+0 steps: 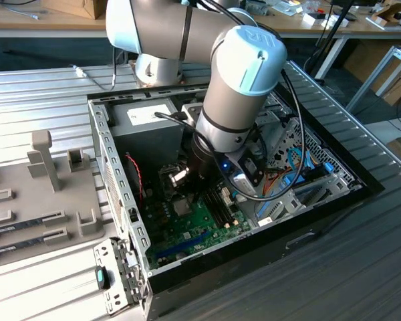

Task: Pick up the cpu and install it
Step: 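Place the cpu into insertion slot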

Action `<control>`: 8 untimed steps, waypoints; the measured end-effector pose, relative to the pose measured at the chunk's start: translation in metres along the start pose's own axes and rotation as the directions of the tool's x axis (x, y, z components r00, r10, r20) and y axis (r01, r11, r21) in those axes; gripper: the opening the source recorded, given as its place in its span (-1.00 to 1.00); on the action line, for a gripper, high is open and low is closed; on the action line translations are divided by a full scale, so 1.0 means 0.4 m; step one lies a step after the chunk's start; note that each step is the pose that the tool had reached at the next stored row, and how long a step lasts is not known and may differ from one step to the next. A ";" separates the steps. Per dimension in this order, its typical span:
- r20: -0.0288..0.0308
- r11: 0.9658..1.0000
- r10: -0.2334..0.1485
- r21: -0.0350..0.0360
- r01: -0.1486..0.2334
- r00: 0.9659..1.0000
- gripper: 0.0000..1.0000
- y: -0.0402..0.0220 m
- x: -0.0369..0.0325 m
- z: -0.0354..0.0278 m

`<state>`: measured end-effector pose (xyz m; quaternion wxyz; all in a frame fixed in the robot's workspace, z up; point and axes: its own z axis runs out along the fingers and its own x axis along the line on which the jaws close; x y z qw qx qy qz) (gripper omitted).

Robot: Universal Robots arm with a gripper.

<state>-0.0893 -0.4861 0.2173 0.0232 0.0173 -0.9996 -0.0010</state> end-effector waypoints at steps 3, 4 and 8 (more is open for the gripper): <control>-0.001 1.000 0.000 -0.005 0.000 1.000 -0.79 -0.002 -0.012 -0.009; -0.001 1.000 0.000 -0.007 0.000 1.000 -0.79 -0.002 -0.016 -0.010; -0.003 1.000 -0.001 -0.012 0.000 1.000 -0.79 -0.003 -0.032 -0.025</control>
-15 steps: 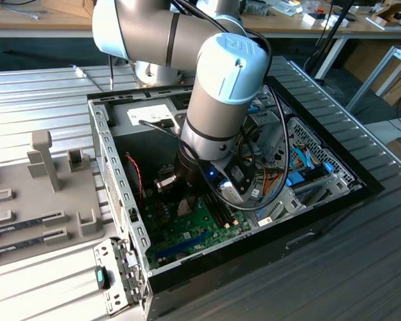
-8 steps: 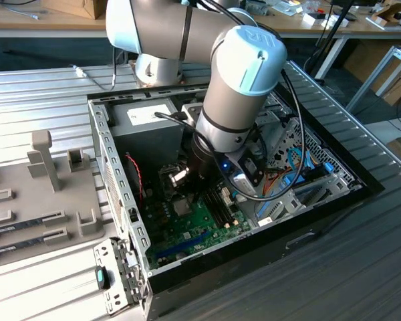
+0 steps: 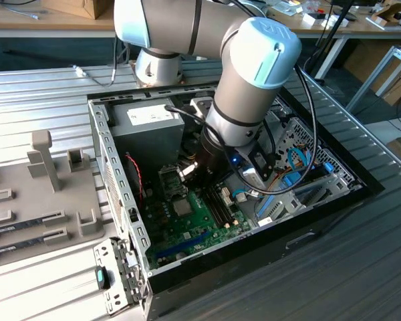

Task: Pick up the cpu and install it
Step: 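Place the cpu into insertion slot, then close the cpu cover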

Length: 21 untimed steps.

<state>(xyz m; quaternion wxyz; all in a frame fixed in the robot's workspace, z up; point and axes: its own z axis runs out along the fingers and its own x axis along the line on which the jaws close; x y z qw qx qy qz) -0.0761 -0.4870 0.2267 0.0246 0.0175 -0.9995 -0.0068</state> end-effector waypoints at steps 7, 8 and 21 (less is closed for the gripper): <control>-0.001 1.000 0.000 -0.009 0.000 1.000 -0.79 0.000 -0.014 -0.020; -0.001 1.000 0.000 -0.009 0.000 1.000 -0.79 0.000 -0.015 -0.020; 0.008 0.973 -0.045 -0.226 0.046 0.999 -0.79 -0.002 -0.053 -0.024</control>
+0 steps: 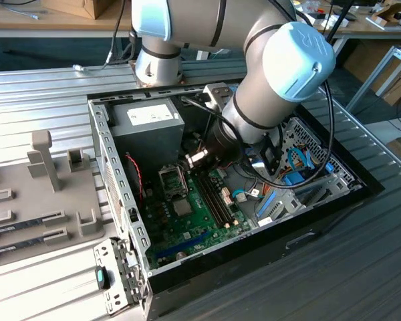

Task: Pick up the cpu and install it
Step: 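Close the cpu cover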

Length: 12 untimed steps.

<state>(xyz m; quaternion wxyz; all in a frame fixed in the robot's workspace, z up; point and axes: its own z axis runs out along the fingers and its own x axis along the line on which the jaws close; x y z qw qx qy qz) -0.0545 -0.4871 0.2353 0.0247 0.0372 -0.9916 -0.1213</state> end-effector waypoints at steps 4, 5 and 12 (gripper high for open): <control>-0.013 0.998 -0.057 -0.025 0.056 0.998 -0.79 0.000 -0.007 0.000; -0.016 0.997 -0.069 -0.028 0.069 0.997 -0.79 0.000 -0.008 0.000; -0.052 0.978 -0.208 -0.035 0.207 0.977 -0.79 -0.002 -0.027 0.000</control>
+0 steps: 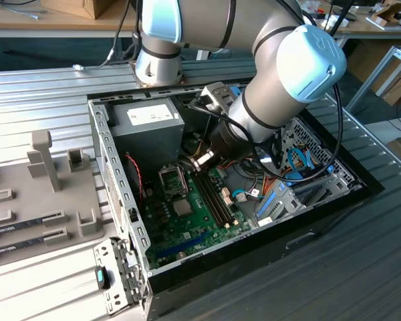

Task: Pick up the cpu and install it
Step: 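Close the cpu cover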

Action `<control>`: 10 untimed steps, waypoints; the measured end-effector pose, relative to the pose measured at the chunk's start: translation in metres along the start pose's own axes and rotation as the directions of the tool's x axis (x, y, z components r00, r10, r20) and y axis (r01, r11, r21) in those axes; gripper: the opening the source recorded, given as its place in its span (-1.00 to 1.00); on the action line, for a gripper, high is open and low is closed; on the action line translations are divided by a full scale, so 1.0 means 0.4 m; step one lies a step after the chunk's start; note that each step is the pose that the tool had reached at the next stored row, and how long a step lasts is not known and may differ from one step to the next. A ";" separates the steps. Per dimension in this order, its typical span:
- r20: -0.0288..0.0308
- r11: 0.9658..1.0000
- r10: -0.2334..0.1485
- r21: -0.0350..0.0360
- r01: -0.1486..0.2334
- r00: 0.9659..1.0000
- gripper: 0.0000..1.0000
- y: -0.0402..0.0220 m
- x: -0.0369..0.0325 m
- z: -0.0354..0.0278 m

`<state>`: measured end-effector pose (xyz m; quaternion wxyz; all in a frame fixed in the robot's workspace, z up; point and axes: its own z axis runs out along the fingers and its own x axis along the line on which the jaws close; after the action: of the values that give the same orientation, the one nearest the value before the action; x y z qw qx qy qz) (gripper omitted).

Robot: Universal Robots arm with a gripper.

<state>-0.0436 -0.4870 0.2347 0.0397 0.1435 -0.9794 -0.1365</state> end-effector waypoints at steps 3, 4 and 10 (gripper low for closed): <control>-0.017 0.998 -0.055 0.002 0.055 0.998 -0.79 -0.003 -0.011 0.000; -0.021 0.998 -0.068 0.002 0.068 0.998 -0.79 -0.004 -0.014 -0.001; -0.055 0.982 -0.188 -0.002 0.188 0.981 -0.79 -0.007 -0.022 -0.001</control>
<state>-0.0343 -0.4870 0.2341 0.0535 0.2391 -0.9602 -0.1341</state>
